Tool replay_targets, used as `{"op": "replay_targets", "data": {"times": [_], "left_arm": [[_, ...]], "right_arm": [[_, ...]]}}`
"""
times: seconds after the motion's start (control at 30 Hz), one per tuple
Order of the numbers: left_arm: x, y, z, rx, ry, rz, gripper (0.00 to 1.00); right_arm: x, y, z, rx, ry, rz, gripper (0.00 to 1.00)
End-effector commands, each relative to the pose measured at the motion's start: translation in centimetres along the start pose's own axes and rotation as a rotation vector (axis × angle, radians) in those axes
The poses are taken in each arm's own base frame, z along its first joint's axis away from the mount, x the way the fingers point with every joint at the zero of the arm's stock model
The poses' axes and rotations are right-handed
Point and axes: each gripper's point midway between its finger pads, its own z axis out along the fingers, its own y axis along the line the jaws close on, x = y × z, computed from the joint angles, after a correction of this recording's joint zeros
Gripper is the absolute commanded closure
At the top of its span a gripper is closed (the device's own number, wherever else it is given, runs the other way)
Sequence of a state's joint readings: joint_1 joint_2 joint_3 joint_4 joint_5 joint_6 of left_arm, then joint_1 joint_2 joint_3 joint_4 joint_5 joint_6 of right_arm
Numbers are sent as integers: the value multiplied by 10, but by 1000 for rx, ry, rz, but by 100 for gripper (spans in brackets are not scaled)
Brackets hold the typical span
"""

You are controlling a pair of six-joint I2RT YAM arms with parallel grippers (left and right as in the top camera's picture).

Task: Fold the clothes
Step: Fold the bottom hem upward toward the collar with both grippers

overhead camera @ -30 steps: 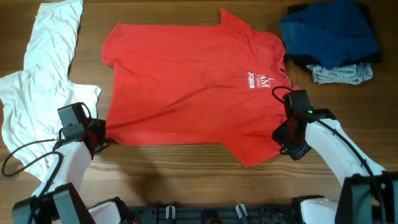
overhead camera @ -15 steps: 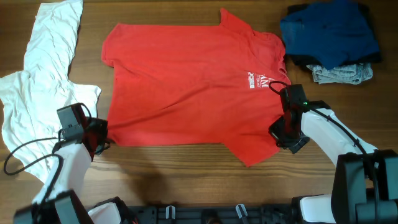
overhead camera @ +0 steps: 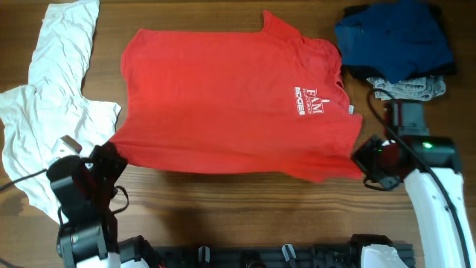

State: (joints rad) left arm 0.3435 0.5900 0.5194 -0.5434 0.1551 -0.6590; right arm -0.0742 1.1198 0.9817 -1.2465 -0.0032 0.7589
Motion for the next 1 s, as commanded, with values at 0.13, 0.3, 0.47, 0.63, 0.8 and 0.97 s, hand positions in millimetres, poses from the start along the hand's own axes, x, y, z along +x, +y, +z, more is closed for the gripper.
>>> {"op": "replay_targets", "data": {"times": [0.13,0.3,0.47,0.63,0.8,0.97], "left_arm": [[-24,-19,-40,-17,-48,95,96],[-28,-18,-53,-58,-49,95,96],[-26,-6,-49,-122,-37,89,96],[-24,10,-23,-222,30,80,96],[-15,27,19,-312,150,67,96],[-4,41,75,-346,244,53,96]], "right_arm": [[-12,-5,-59,-53,-97,-55,96],[-10,-6,-84,-71,-117,-56,96],[-21,6,-80,-91,-125,-68,96],[-44,33,-52,-91,-80,-112,95],[-60,59,-18,-101,-21,-172,96],[-70,88,20,-103,11,-237,95]]}}
